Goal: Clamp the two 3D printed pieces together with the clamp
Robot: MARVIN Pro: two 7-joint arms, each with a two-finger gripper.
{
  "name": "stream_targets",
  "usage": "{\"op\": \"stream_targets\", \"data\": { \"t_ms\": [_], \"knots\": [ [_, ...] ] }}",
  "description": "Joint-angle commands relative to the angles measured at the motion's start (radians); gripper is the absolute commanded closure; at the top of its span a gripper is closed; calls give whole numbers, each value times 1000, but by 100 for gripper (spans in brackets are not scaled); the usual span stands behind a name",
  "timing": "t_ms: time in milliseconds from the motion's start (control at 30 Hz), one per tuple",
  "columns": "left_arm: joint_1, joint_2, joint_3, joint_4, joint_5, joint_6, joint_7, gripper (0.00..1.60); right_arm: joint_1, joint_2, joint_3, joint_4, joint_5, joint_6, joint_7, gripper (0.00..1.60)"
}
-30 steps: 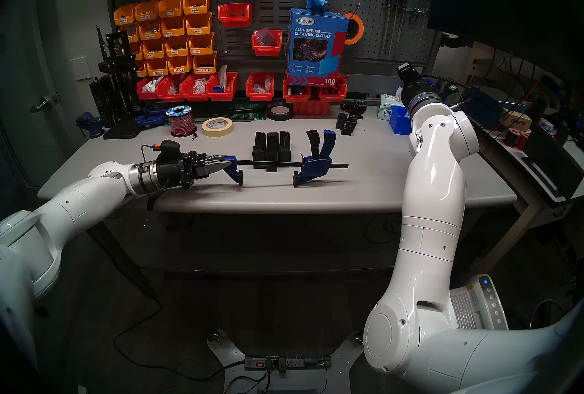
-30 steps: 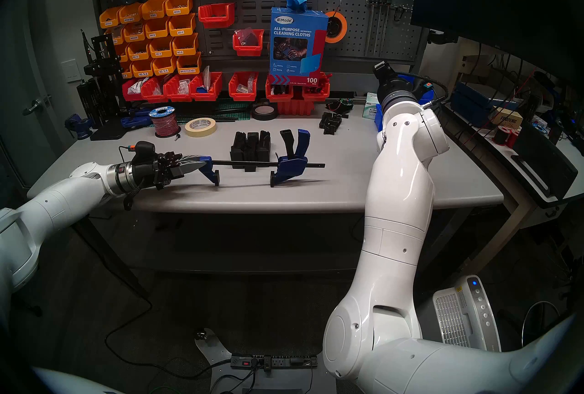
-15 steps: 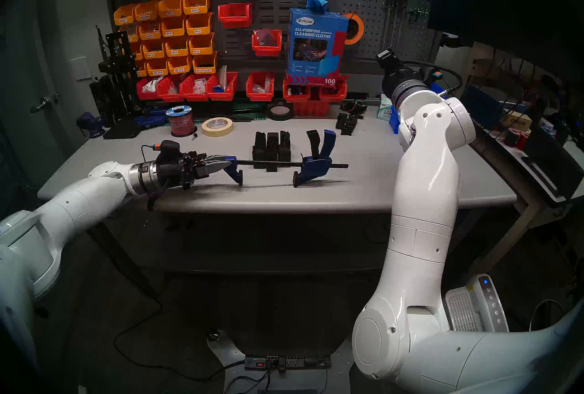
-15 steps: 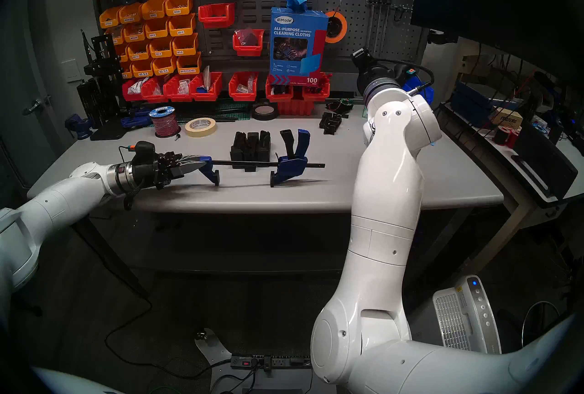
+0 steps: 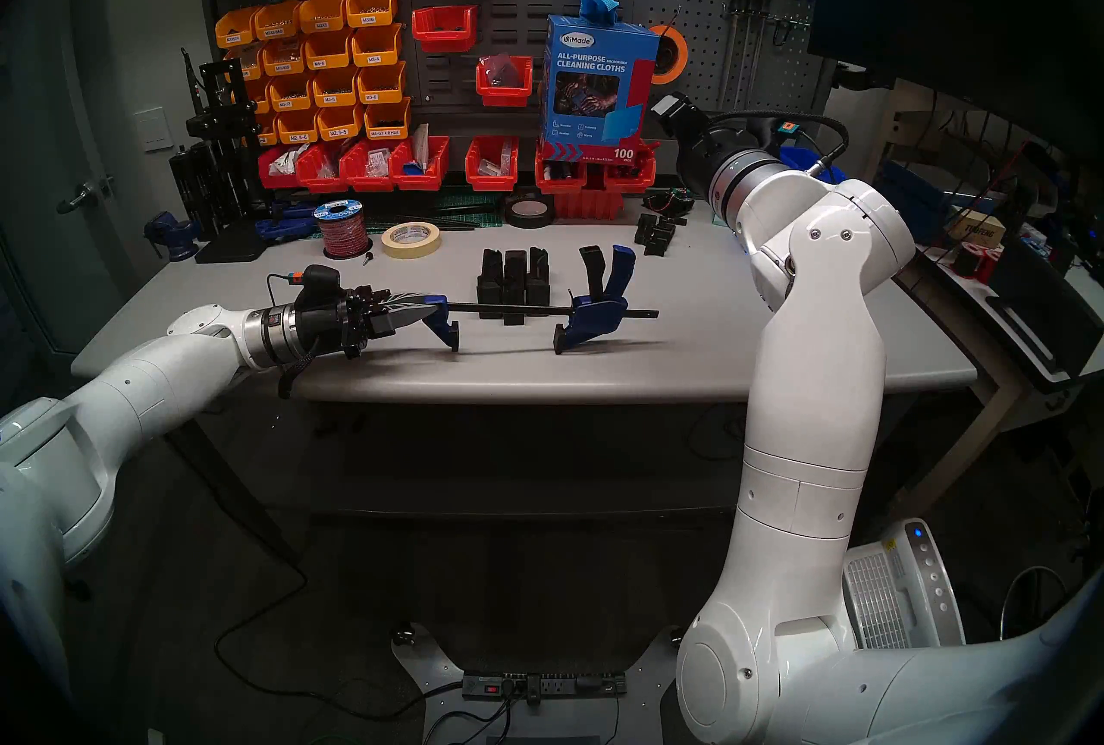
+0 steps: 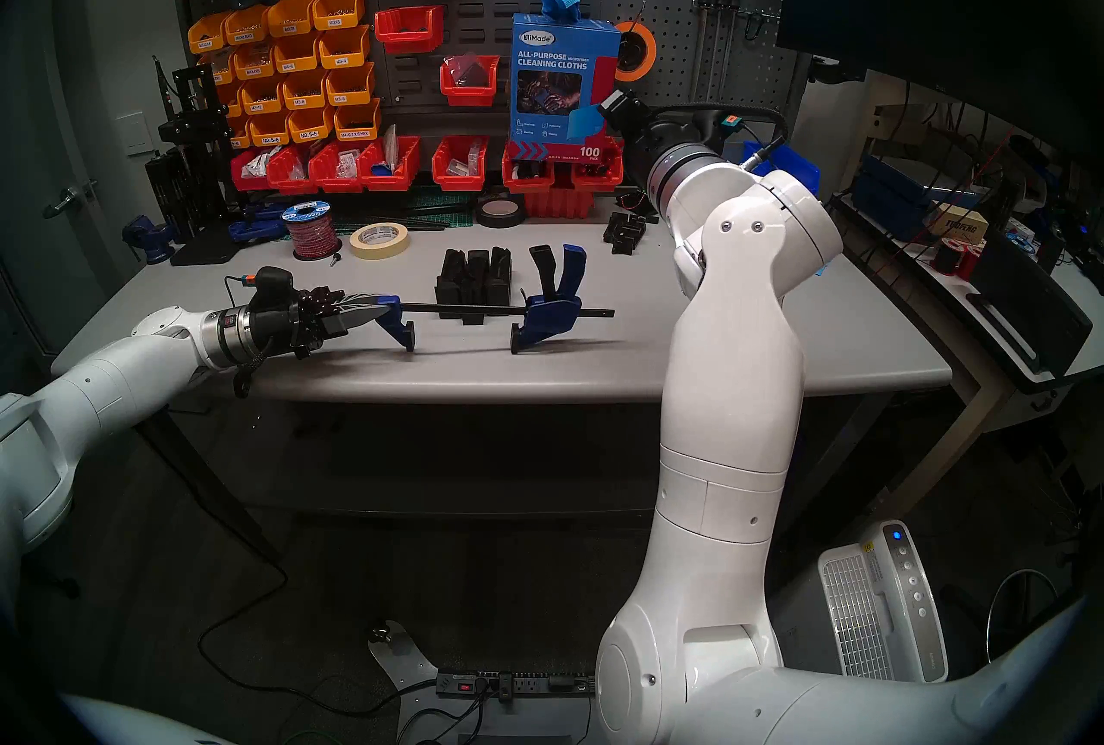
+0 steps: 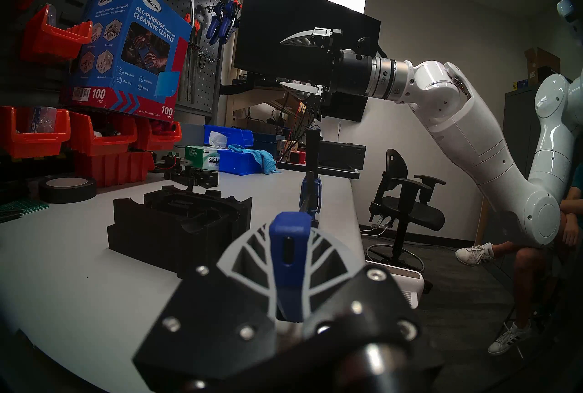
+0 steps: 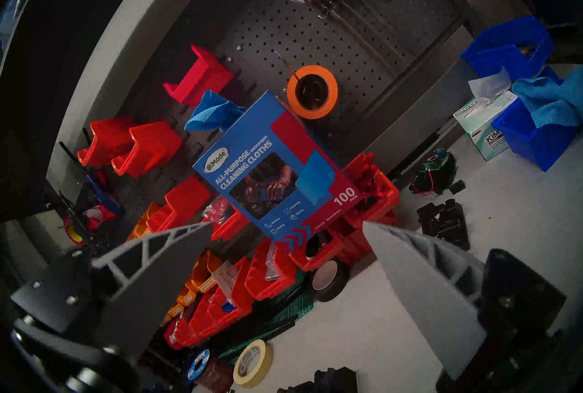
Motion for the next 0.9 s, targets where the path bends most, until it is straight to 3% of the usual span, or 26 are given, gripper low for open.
{"op": "stream_targets", "data": {
  "t_ms": [0, 867],
  "knots": [
    [-17, 0, -6, 2, -13, 1, 1, 160, -59, 109, -32, -55, -38, 29, 71, 0],
    [-19, 0, -1, 3, -17, 0, 1, 160, -187, 267, -169, -144, -189, -46, 206, 0]
  ]
}}
